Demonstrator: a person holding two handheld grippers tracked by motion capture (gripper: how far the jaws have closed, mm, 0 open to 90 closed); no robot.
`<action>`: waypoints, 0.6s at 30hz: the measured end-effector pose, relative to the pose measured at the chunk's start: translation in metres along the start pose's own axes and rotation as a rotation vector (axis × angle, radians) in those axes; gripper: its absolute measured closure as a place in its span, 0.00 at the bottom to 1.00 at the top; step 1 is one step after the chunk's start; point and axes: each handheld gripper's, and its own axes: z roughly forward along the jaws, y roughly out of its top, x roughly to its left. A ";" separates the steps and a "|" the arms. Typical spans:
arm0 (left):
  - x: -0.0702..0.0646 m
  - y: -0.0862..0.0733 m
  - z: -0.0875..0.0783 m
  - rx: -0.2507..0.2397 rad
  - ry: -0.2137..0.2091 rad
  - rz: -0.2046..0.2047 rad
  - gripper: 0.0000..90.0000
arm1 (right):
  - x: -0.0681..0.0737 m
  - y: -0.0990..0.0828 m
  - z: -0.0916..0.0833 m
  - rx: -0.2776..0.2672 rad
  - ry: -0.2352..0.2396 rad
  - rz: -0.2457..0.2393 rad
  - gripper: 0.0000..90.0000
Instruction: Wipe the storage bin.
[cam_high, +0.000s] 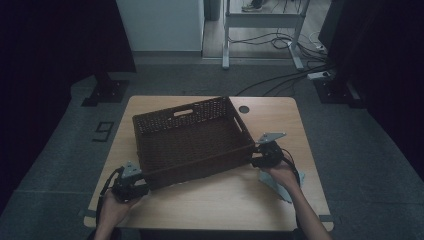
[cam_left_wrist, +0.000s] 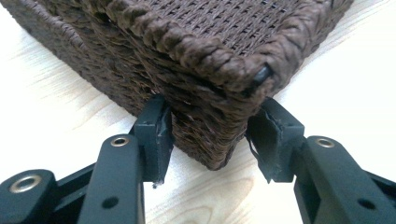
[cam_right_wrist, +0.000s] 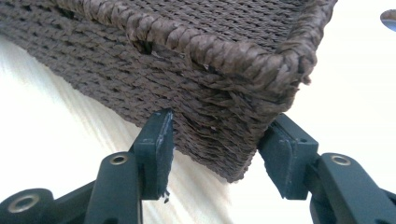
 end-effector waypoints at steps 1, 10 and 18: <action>0.000 0.001 0.001 0.000 0.002 0.003 0.57 | 0.001 -0.001 -0.002 0.000 -0.002 0.001 0.52; 0.009 0.012 0.011 0.001 -0.006 0.007 0.57 | 0.017 -0.019 -0.023 0.017 -0.011 -0.012 0.53; 0.013 0.027 0.024 0.005 -0.006 0.027 0.58 | 0.027 -0.035 -0.041 0.023 -0.009 0.003 0.56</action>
